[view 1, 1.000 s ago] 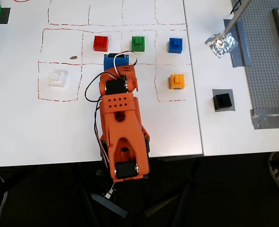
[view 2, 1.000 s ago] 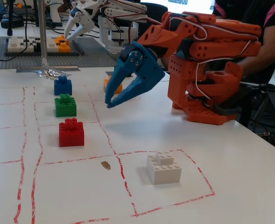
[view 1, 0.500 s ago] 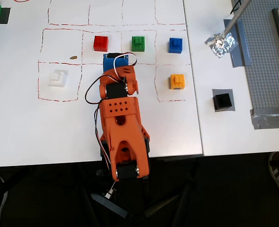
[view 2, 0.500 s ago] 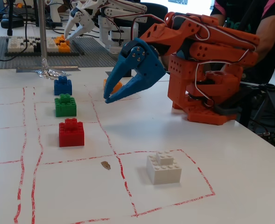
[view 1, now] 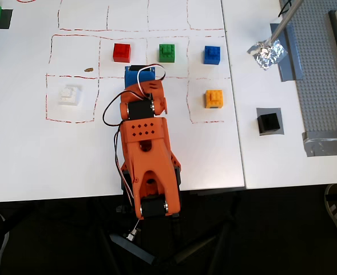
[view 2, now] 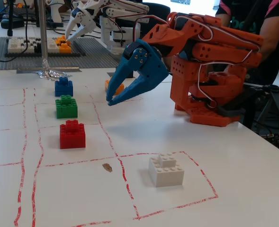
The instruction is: Grab the block and put it in the grey marker
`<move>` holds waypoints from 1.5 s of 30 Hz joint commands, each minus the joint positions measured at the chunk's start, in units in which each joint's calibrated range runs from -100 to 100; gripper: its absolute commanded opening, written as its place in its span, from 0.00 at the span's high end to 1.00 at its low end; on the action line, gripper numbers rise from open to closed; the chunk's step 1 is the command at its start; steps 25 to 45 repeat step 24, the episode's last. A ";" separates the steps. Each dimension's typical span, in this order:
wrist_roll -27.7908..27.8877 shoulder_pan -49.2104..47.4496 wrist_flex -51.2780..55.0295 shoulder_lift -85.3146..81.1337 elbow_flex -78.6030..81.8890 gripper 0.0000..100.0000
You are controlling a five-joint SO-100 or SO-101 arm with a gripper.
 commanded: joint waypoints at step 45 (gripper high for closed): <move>0.24 0.16 0.06 -0.60 0.81 0.99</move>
